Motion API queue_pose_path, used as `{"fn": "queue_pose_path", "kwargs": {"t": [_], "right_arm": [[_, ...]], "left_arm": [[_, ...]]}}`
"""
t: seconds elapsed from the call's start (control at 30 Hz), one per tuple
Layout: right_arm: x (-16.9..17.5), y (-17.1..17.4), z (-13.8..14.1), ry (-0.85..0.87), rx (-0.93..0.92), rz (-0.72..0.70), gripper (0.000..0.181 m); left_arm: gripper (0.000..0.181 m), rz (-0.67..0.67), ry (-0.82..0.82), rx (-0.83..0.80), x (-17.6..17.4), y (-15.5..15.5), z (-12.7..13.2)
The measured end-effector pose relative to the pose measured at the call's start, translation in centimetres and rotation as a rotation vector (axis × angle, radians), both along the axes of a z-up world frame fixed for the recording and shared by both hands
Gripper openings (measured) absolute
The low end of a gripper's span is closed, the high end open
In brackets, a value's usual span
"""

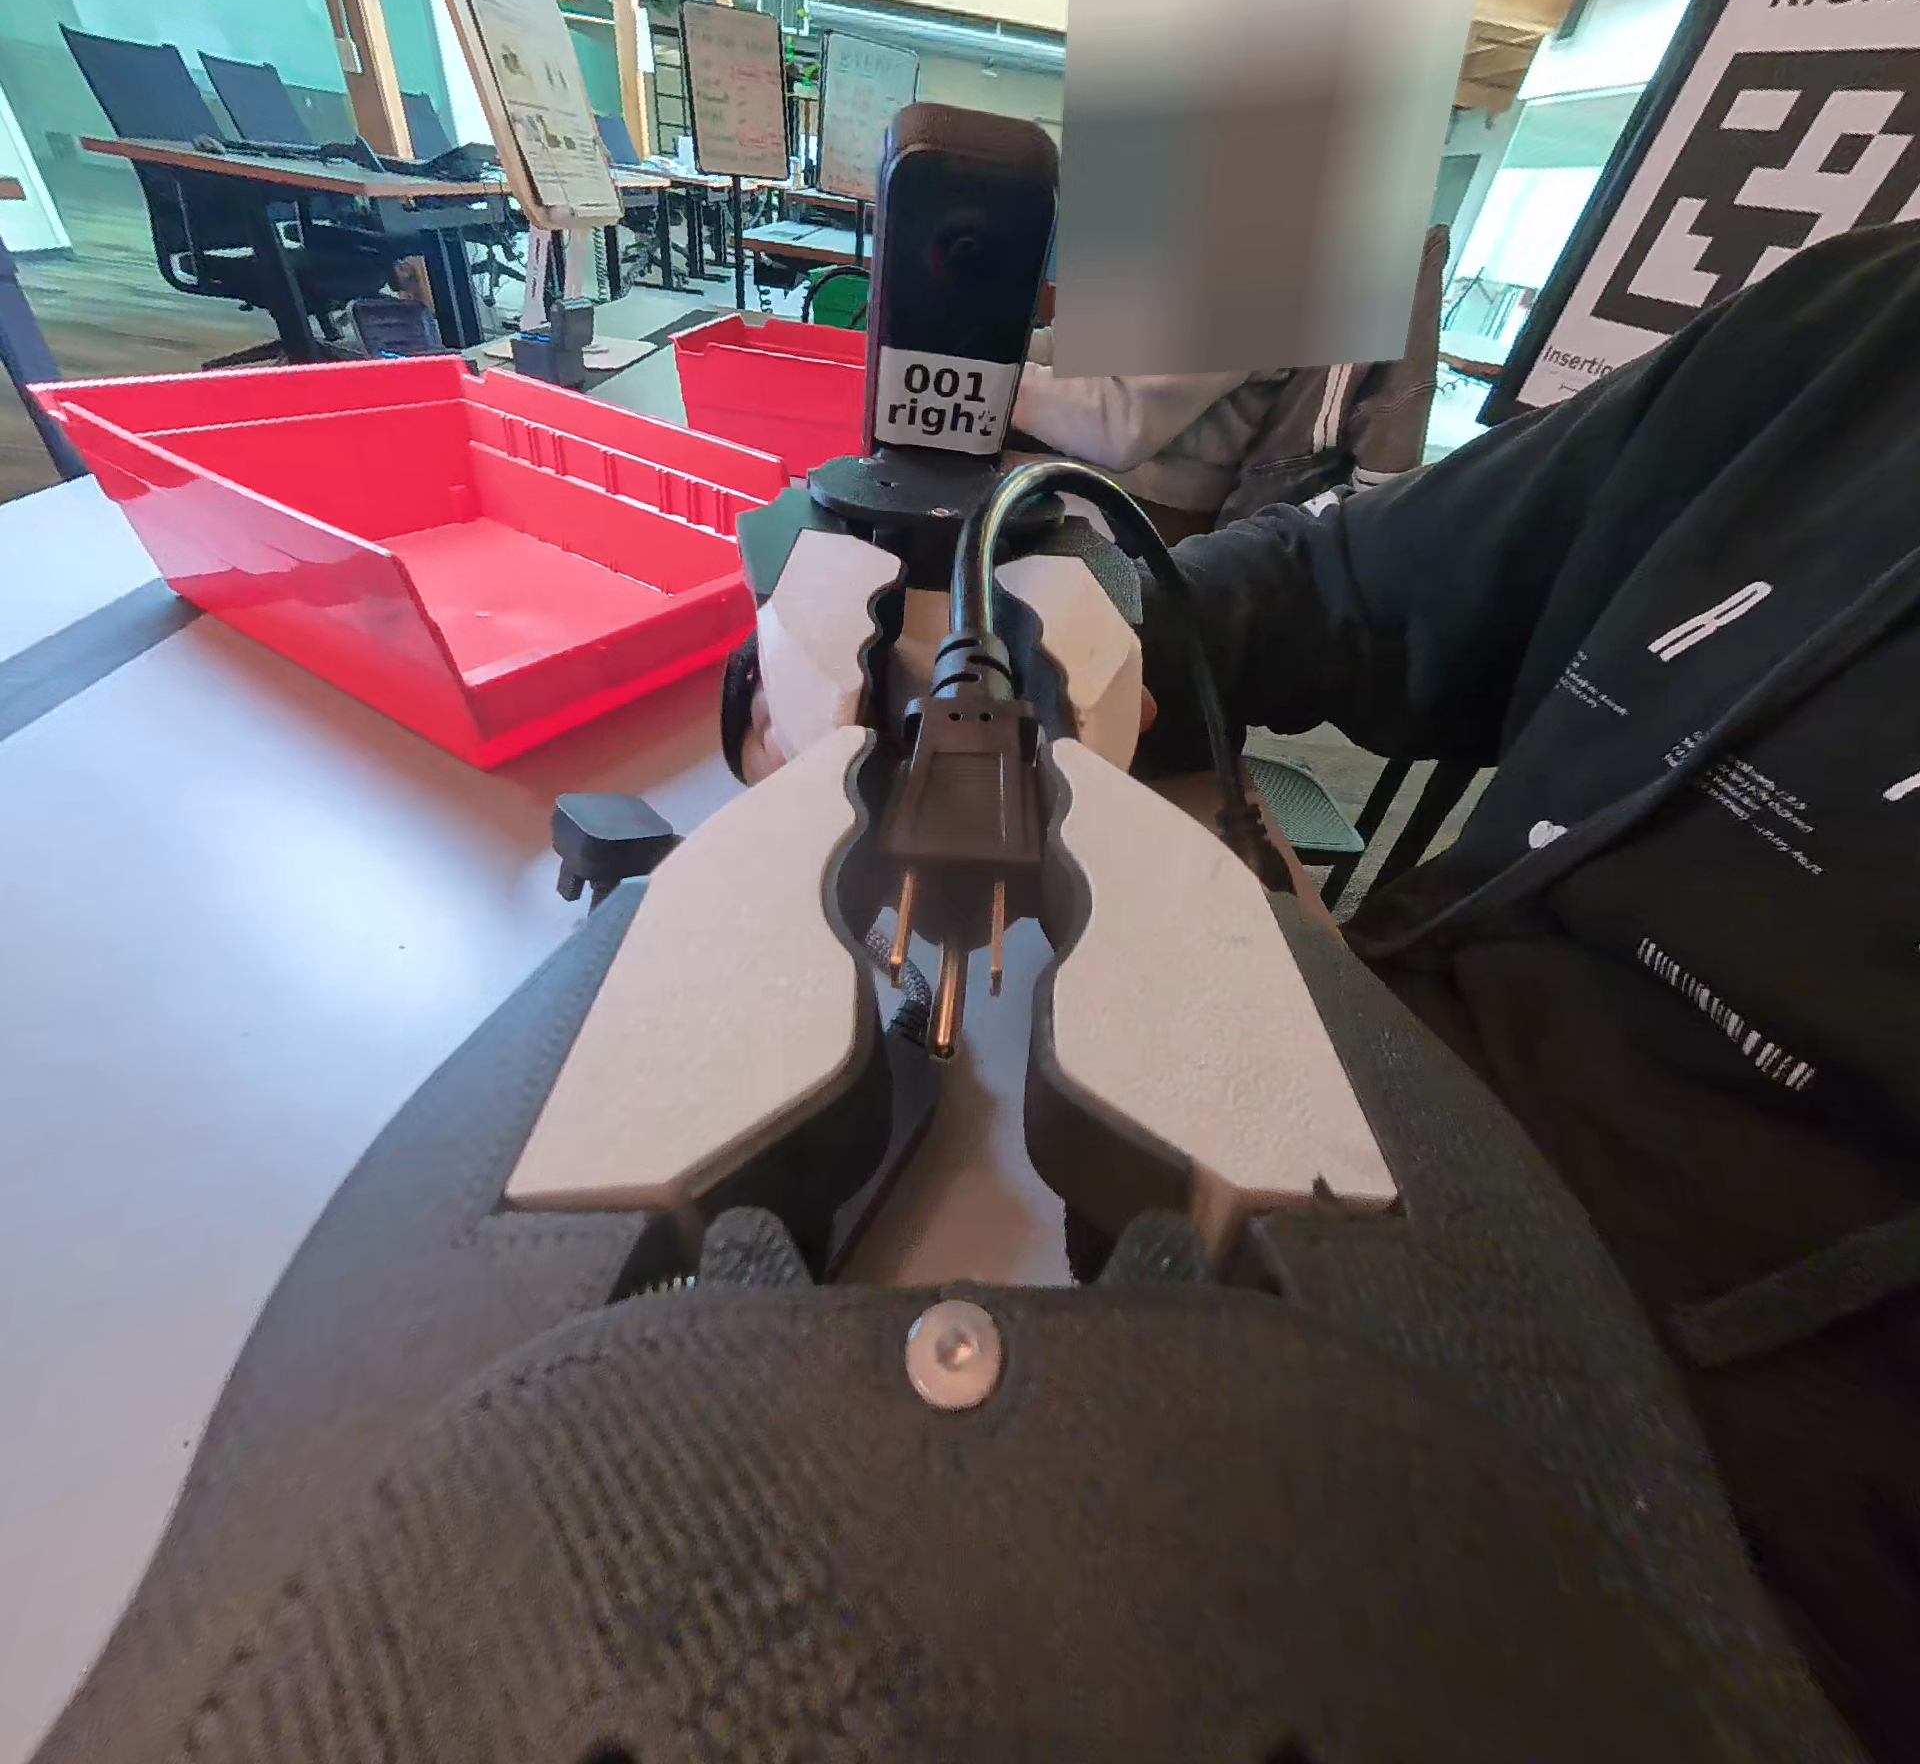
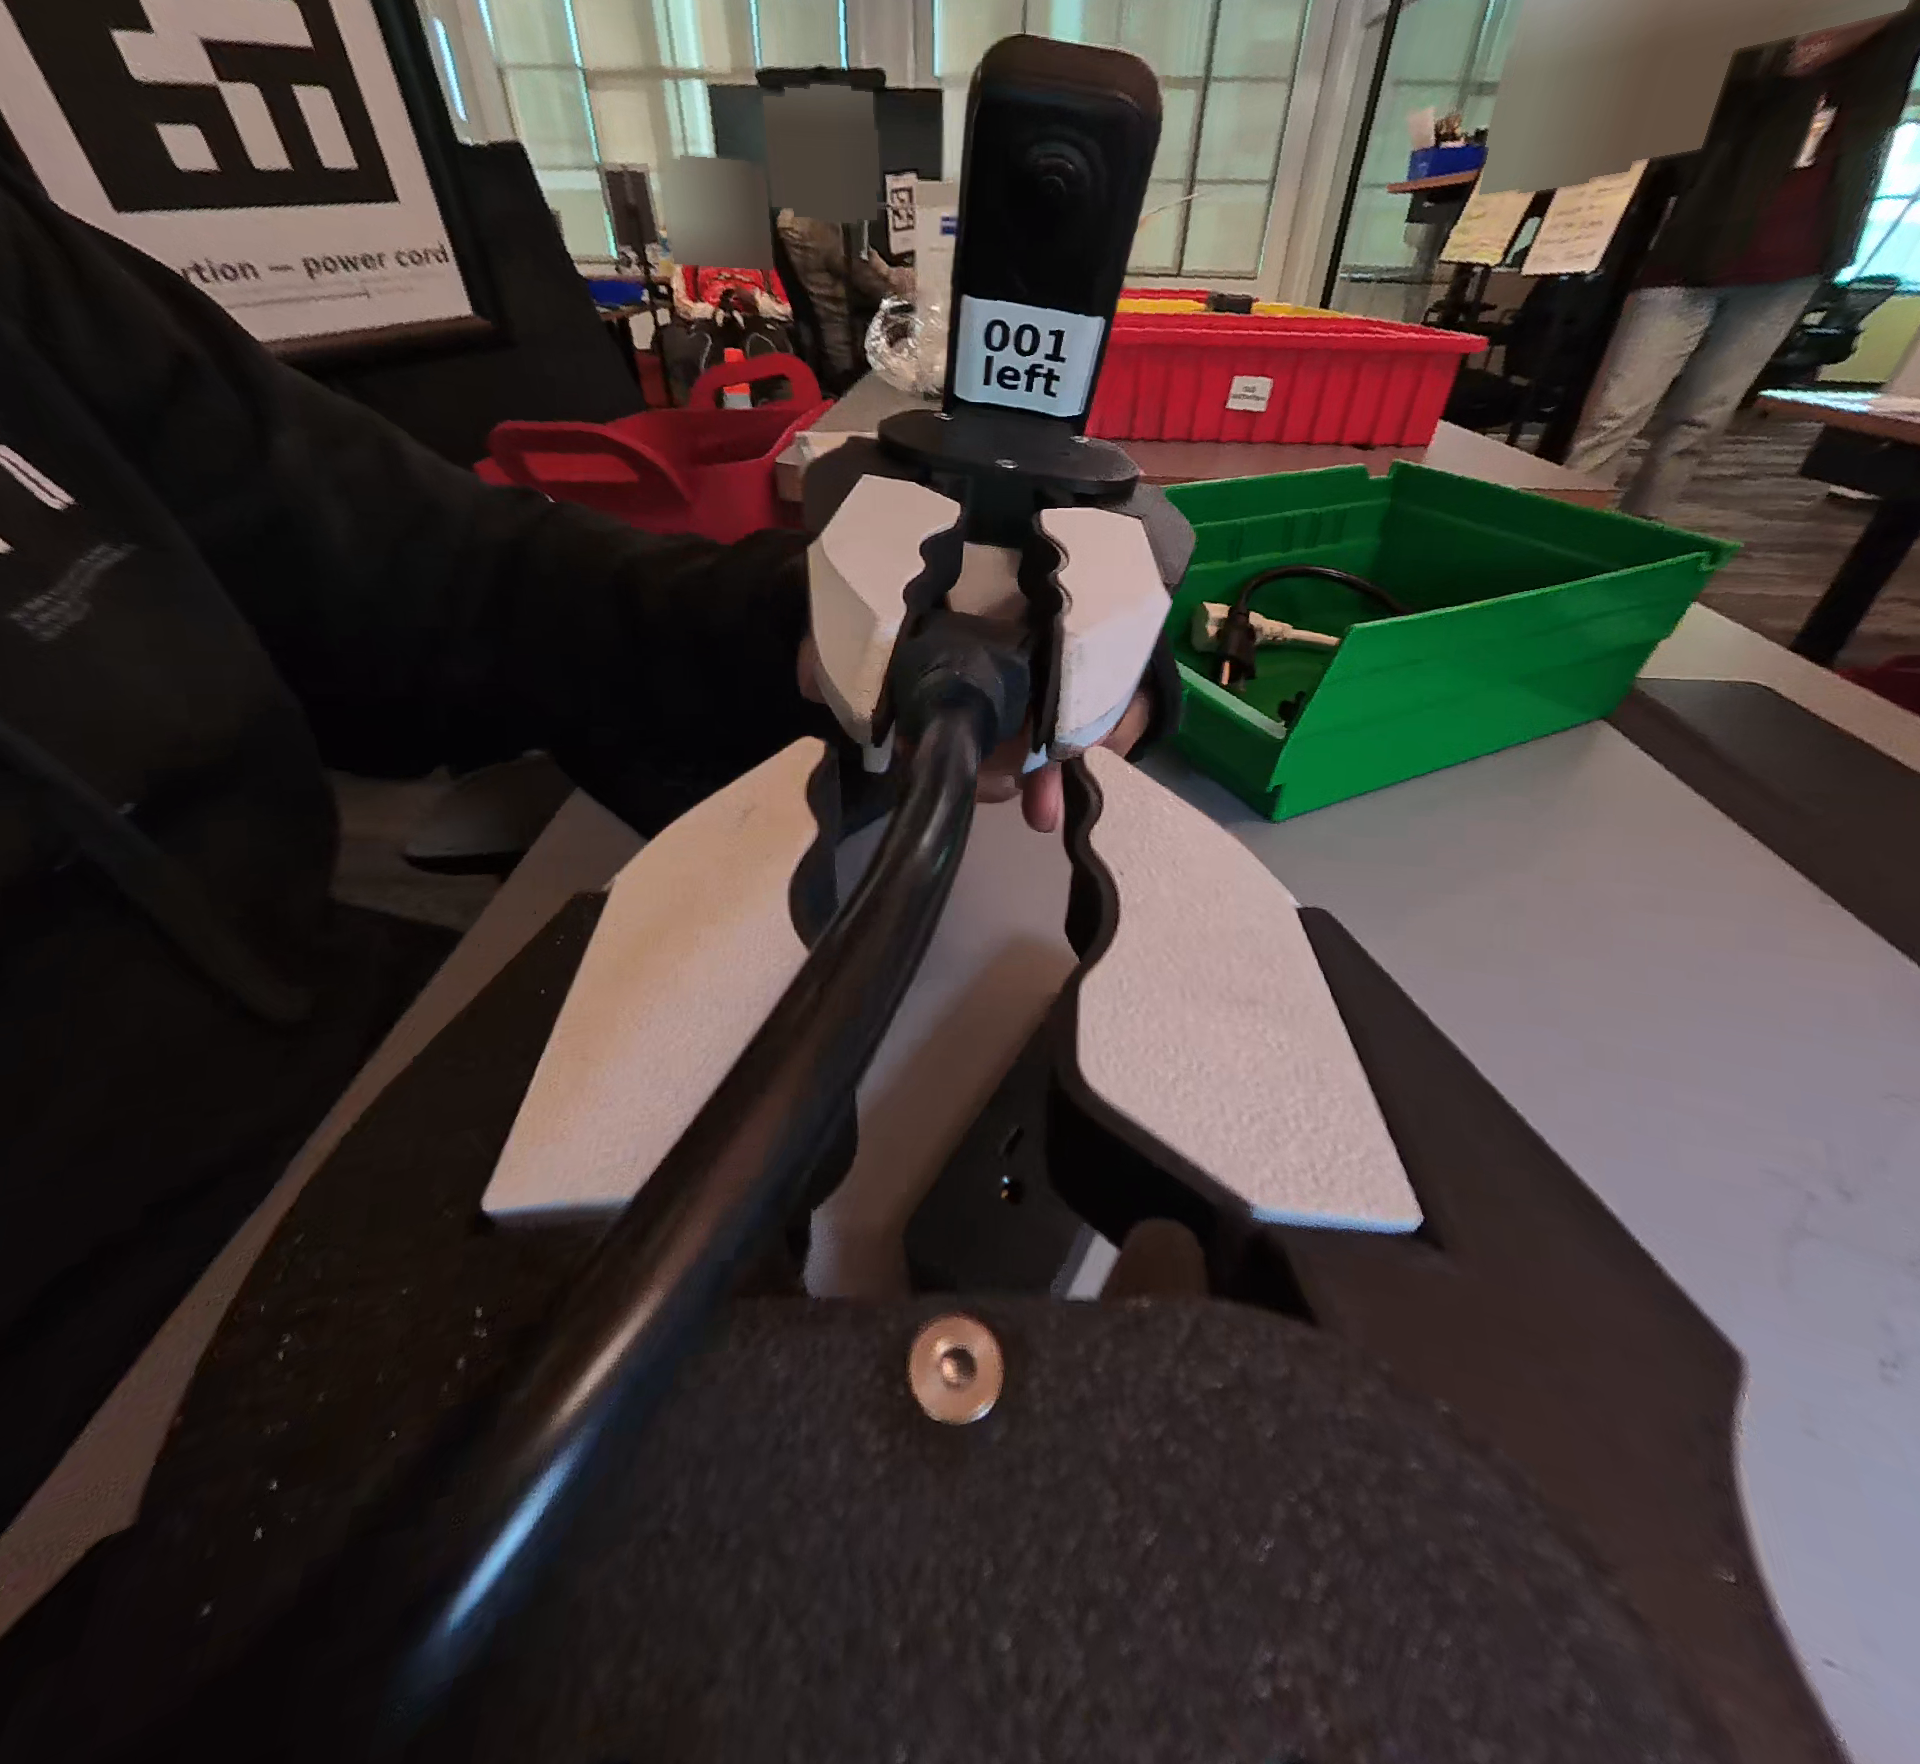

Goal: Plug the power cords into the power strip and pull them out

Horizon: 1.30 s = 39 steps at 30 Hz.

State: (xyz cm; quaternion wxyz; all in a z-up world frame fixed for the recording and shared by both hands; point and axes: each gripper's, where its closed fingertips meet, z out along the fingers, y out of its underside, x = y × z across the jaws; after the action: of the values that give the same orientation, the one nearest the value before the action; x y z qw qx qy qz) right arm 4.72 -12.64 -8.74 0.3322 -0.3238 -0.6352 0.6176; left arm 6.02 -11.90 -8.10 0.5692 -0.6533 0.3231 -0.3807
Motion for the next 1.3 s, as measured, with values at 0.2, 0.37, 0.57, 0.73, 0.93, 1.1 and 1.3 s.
{"fn": "queue_pose_path", "kwargs": {"t": [0.2, 0.37, 0.57, 0.73, 0.93, 1.1, 1.3], "right_arm": [[-0.1, 0.2, 0.3, 0.018, -0.011, -0.029, 0.036], [0.1, 0.4, 0.3, 0.019, -0.038, -0.025, 0.028], [0.3, 0.1, 0.5, 0.019, -0.066, 0.000, 0.034], [0.4, 0.4, 0.6, 0.025, -0.093, 0.007, 0.024], [0.4, 0.3, 0.3, -0.031, -0.009, -0.004, 0.012], [0.5, 0.8, -0.2, -0.154, -0.046, 0.016, 0.008], [0.7, 0.7, -1.1, -0.263, -0.023, 0.024, 0.000]], "left_arm": [[0.027, -0.009, -0.026, -0.011, 0.1, -0.1, 0.2], [0.027, -0.020, -0.044, -0.014, 0.1, -0.2, 0.2], [0.027, -0.030, -0.047, -0.012, 0.1, -0.3, 0.2], [0.027, -0.033, -0.046, -0.016, 0.1, -0.4, 0.2], [0.027, -0.001, 0.042, -0.001, -0.4, -0.3, -0.5], [0.029, 0.108, 0.249, 0.056, -0.9, 0.4, -1.7], [0.028, 0.132, 0.312, 0.037, -0.9, 0.8, -2.8]]}}
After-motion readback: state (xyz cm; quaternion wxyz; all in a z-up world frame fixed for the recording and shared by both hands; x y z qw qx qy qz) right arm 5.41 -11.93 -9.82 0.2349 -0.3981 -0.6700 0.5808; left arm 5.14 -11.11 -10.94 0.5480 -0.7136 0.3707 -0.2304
